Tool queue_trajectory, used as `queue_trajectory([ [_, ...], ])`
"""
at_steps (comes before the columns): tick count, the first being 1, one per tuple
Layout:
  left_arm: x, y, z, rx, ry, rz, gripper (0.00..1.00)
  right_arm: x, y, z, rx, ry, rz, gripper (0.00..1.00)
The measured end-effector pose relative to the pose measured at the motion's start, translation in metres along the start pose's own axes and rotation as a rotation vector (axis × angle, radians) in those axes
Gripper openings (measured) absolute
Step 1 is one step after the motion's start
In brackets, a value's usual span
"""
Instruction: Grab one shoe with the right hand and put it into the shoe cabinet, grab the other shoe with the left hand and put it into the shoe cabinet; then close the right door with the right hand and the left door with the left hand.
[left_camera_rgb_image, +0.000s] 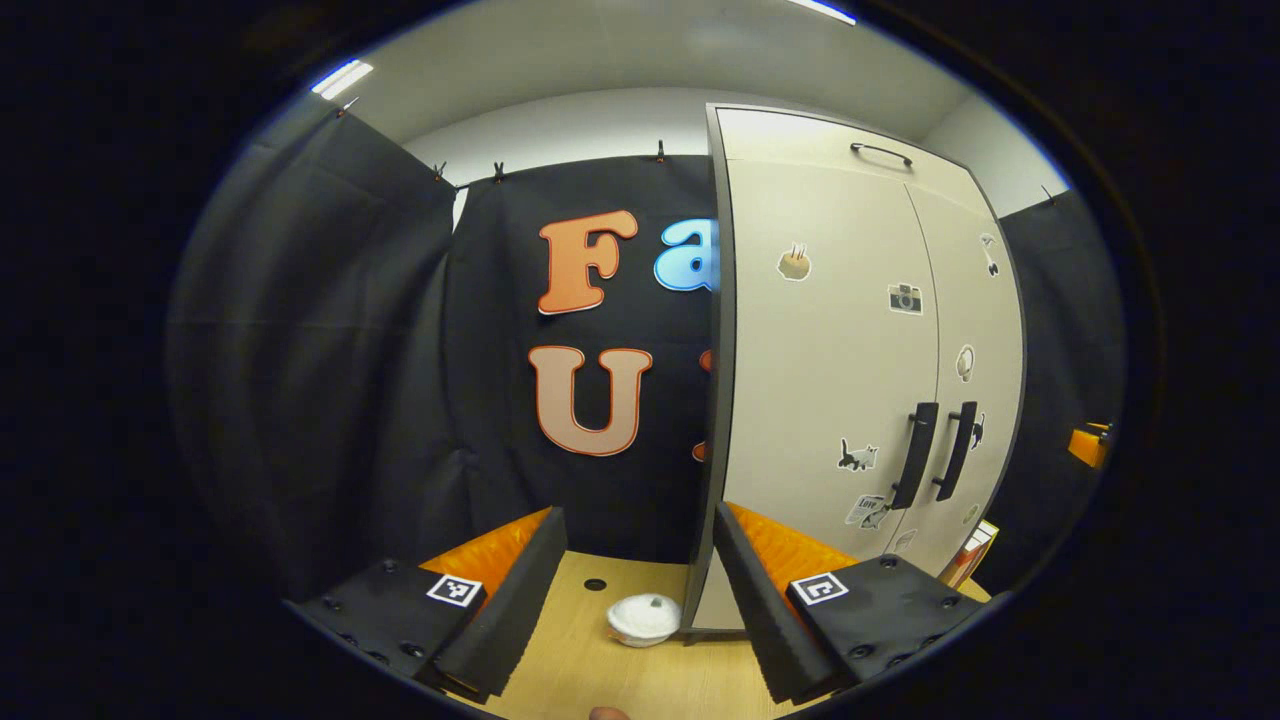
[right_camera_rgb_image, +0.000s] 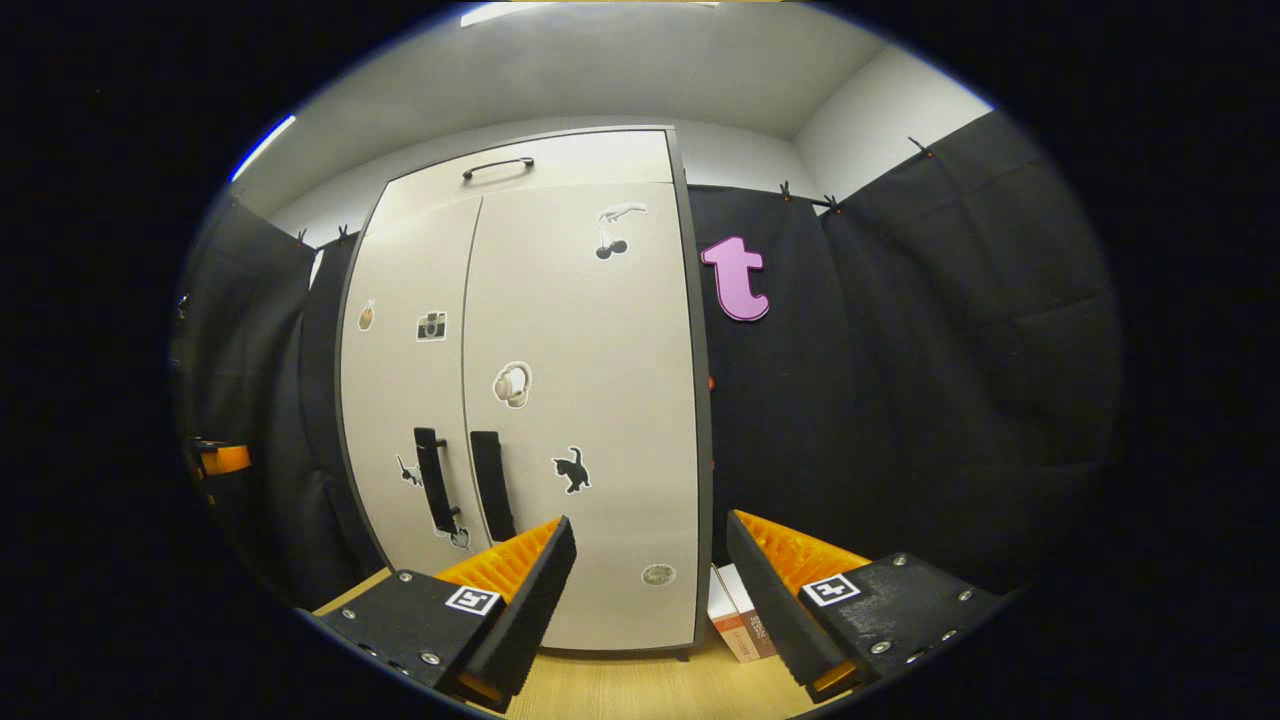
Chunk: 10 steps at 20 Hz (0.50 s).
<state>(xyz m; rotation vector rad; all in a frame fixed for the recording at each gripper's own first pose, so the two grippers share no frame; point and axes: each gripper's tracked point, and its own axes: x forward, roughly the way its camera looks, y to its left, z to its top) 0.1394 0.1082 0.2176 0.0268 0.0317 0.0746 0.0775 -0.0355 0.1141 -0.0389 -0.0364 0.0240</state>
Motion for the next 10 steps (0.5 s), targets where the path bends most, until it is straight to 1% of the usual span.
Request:
queue_trajectory([
  [2,-0.003,0.003,0.006,0.009,-0.011,-0.004,0.96,-0.004,0.003,0.000,0.001,-0.004,-0.008,0.94],
  [4,-0.004,0.002,0.011,0.007,-0.017,-0.016,0.94,-0.007,0.004,0.000,-0.002,-0.006,-0.016,0.94],
  [5,-0.005,0.002,0.012,0.008,-0.023,-0.023,0.94,-0.008,0.005,0.001,-0.005,-0.008,-0.020,0.94],
  [6,-0.008,-0.001,0.015,0.011,-0.027,-0.029,0.96,-0.010,0.005,0.002,-0.006,-0.012,-0.022,0.94],
  [7,-0.009,-0.002,0.017,0.014,-0.031,-0.034,0.94,-0.012,0.006,0.003,-0.005,-0.015,-0.024,0.94],
  [9,-0.009,-0.005,0.017,0.023,-0.036,-0.042,0.94,-0.015,0.006,0.004,-0.001,-0.019,-0.028,0.94],
  [10,-0.009,-0.007,0.018,0.024,-0.036,-0.046,0.96,-0.016,0.005,0.005,0.001,-0.021,-0.030,0.94],
])
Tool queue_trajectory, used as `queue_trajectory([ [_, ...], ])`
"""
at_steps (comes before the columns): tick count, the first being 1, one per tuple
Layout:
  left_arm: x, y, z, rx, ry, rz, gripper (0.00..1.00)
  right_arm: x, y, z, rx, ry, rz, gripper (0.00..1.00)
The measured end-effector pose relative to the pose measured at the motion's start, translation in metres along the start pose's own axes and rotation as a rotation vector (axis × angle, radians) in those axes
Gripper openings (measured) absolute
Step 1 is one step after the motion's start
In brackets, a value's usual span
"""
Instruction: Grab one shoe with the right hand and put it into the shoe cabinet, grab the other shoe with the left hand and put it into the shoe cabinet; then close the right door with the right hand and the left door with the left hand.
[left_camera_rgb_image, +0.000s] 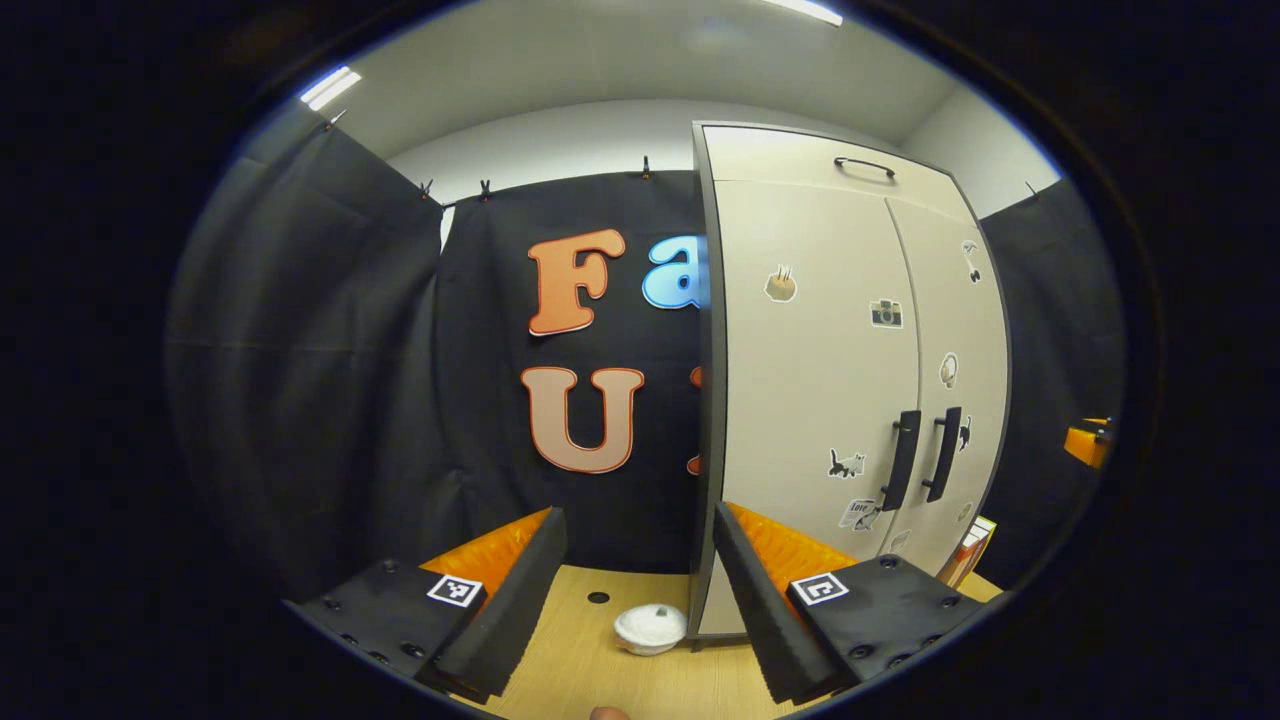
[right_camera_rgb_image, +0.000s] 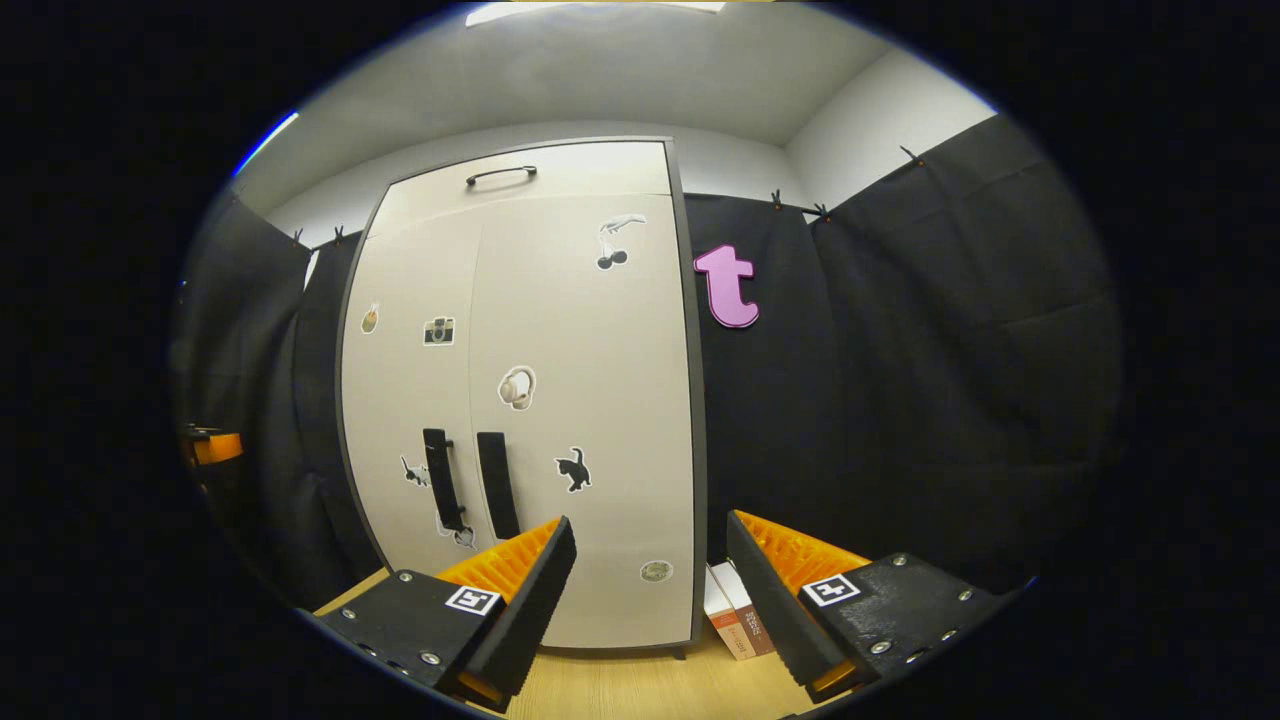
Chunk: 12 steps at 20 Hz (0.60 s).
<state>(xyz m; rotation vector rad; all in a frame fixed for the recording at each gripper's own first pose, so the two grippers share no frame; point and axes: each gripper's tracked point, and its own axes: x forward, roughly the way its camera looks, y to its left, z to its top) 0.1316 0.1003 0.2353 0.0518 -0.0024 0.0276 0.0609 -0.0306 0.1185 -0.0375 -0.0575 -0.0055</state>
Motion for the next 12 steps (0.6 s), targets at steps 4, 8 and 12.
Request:
queue_trajectory([
  [4,-0.001,-0.007,-0.004,-0.009,0.008,-0.014,0.96,-0.006,-0.005,0.001,0.000,-0.002,-0.007,0.94],
  [8,-0.004,-0.011,-0.005,-0.025,0.010,-0.020,0.94,-0.010,-0.008,0.002,-0.001,-0.003,-0.008,0.94],
  [12,-0.009,-0.013,-0.002,-0.030,0.004,-0.018,0.94,-0.011,-0.011,0.003,0.006,-0.003,-0.008,0.94],
])
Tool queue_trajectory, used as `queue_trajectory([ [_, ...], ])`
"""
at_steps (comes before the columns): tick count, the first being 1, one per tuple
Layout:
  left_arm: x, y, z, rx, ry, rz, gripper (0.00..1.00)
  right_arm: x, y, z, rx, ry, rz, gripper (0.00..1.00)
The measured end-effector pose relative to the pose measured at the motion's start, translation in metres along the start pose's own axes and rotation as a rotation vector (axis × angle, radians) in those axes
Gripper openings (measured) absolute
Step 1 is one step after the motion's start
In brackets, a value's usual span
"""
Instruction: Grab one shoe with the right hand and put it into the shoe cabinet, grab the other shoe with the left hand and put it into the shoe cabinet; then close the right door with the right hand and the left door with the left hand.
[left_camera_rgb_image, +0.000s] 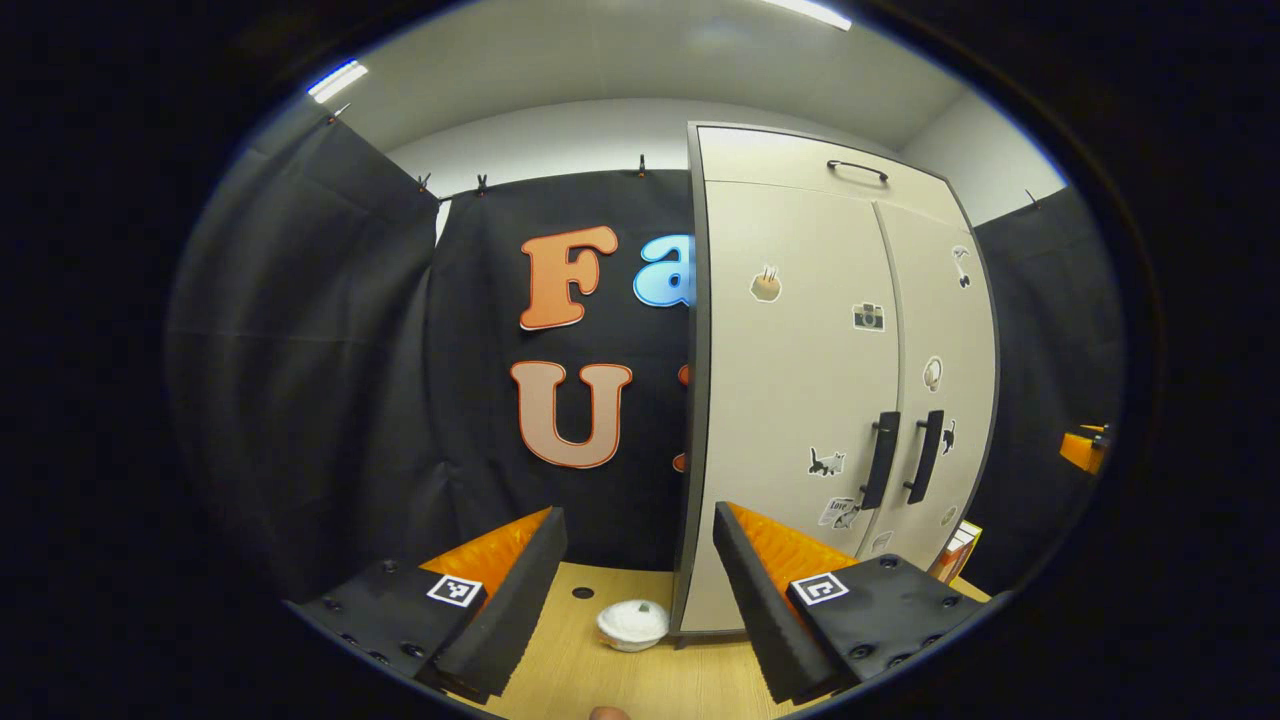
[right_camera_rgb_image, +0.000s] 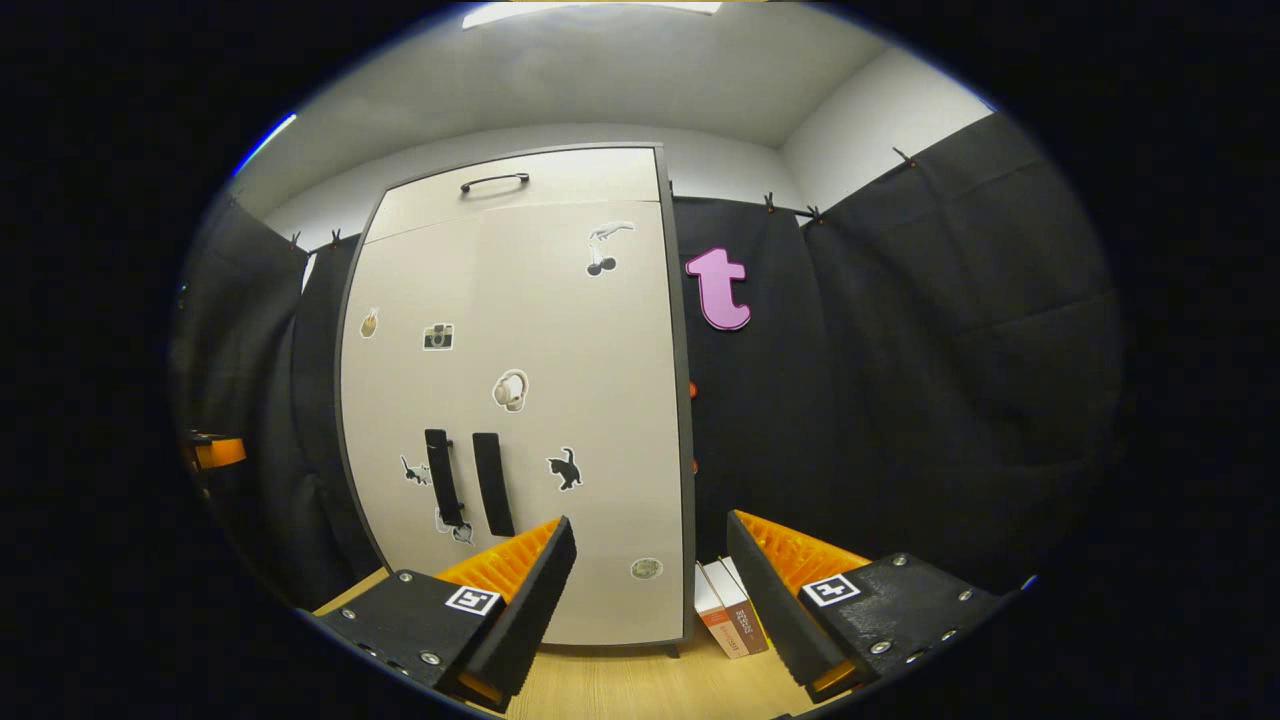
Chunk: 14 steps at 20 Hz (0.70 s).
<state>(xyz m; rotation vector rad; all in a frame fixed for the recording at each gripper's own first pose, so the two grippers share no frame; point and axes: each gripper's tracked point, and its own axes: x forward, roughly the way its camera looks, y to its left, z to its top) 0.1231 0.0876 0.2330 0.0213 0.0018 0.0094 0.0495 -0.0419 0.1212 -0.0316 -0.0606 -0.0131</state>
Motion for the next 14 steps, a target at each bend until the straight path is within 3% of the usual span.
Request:
queue_trajectory([
  [14,-0.001,-0.016,-0.003,-0.007,0.007,0.005,0.94,0.002,-0.016,0.002,0.018,0.002,-0.008,0.94],
])
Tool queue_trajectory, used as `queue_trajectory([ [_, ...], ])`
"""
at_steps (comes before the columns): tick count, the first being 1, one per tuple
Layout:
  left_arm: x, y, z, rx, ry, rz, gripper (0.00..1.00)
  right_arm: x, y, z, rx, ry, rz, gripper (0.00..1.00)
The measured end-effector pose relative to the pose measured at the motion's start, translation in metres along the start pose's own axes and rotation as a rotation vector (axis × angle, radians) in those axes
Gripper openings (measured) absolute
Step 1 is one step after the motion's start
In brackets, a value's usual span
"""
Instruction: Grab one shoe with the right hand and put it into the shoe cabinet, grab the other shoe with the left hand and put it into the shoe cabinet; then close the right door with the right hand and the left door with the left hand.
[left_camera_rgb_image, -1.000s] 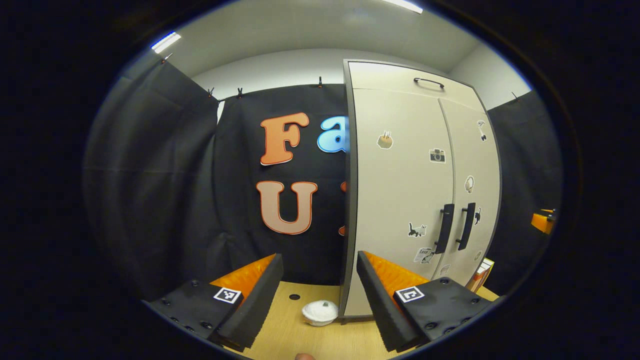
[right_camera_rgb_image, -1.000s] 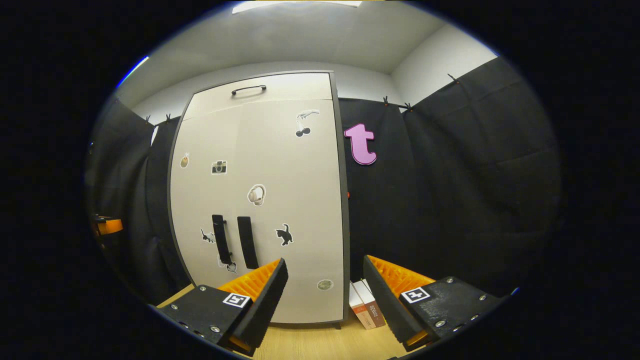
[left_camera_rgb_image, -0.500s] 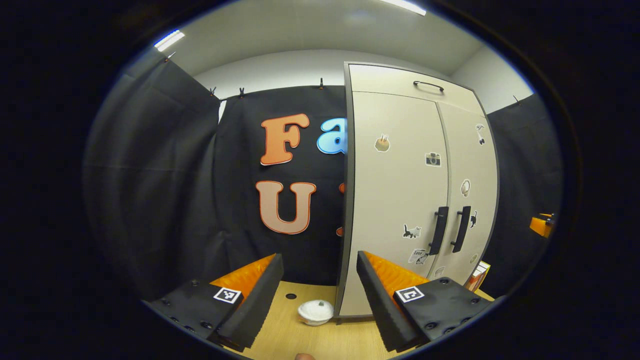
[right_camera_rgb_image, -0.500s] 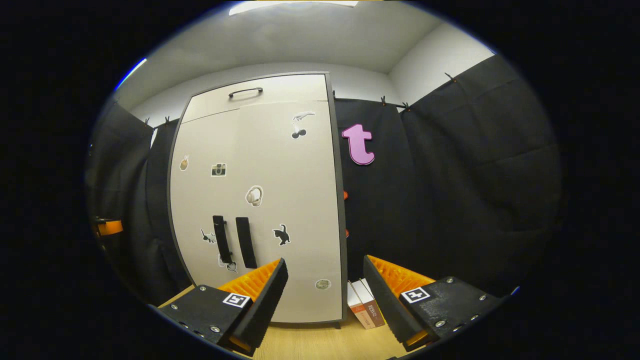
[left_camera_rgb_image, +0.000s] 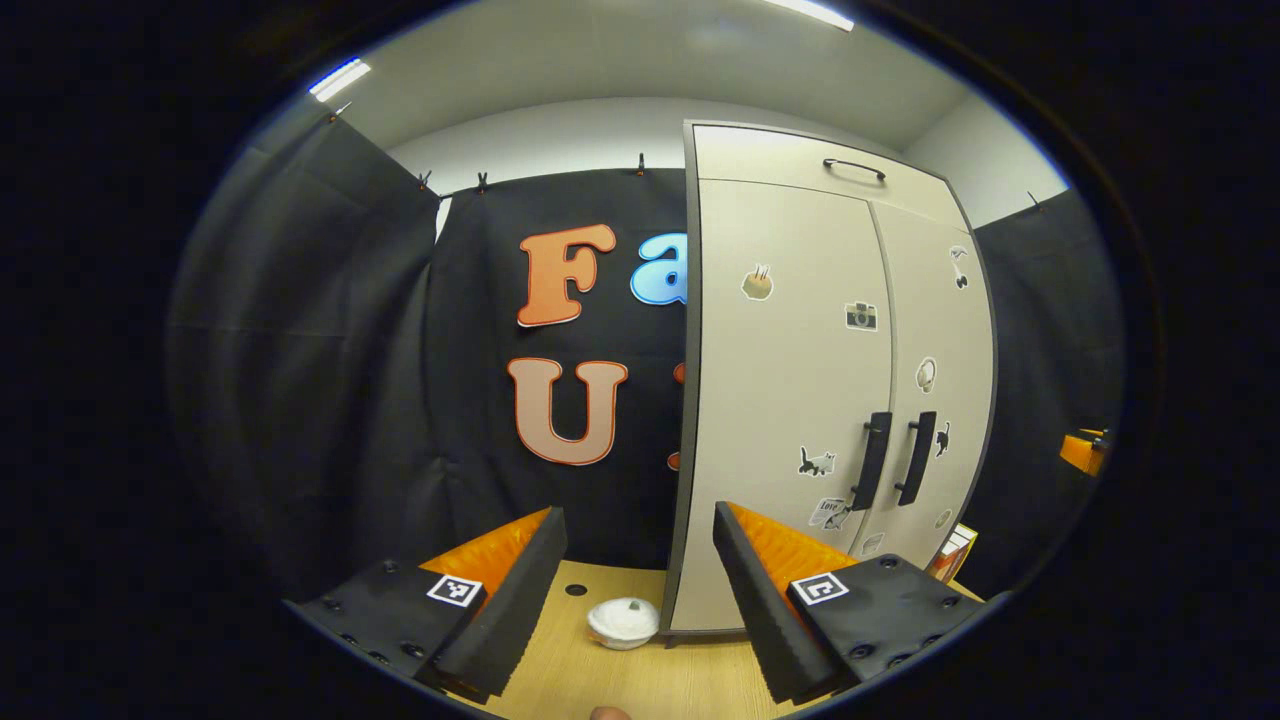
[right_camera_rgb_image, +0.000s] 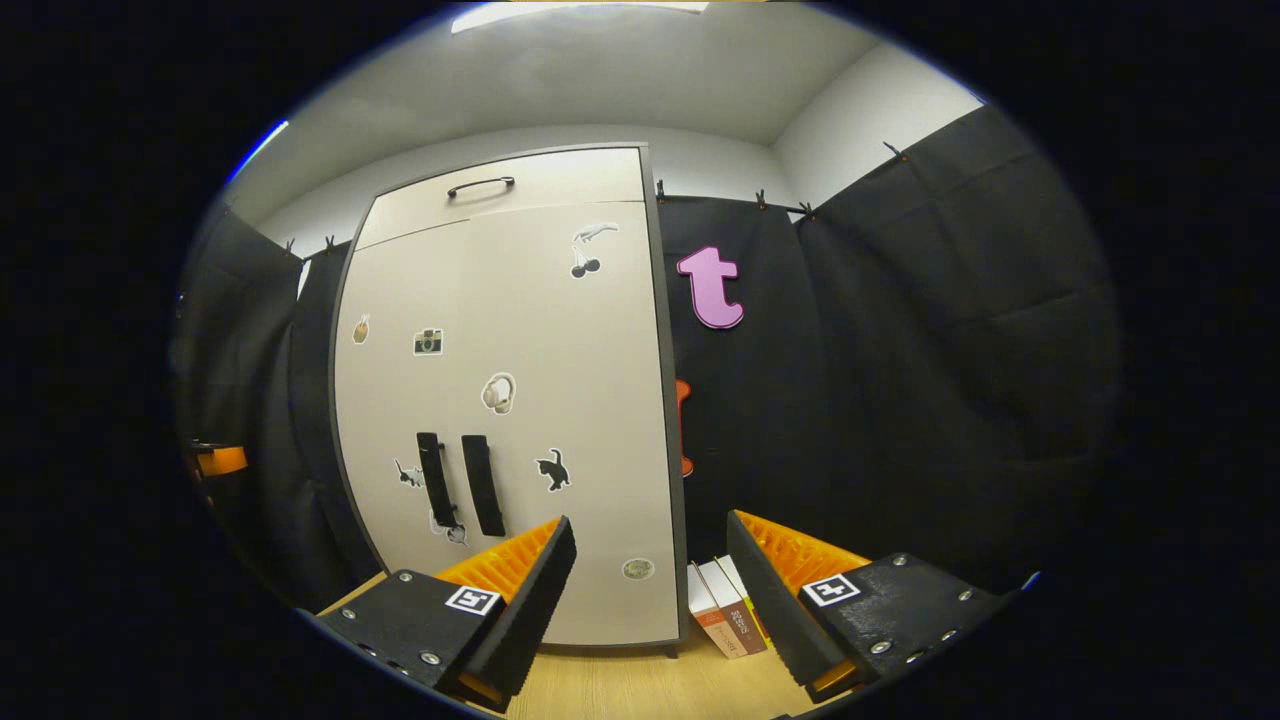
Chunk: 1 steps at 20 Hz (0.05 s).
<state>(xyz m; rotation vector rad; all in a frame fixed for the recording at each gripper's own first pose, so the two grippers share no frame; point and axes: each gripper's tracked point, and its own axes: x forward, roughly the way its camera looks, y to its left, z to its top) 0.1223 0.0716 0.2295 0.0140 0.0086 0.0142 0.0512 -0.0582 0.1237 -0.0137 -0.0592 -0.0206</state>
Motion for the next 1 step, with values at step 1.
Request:
queue_trajectory([
  [1,0.0003,-0.0010,0.0011,0.001,-0.001,0.002,0.94,0.0004,-0.0015,0.0008,0.000,0.000,-0.001,0.94],
])
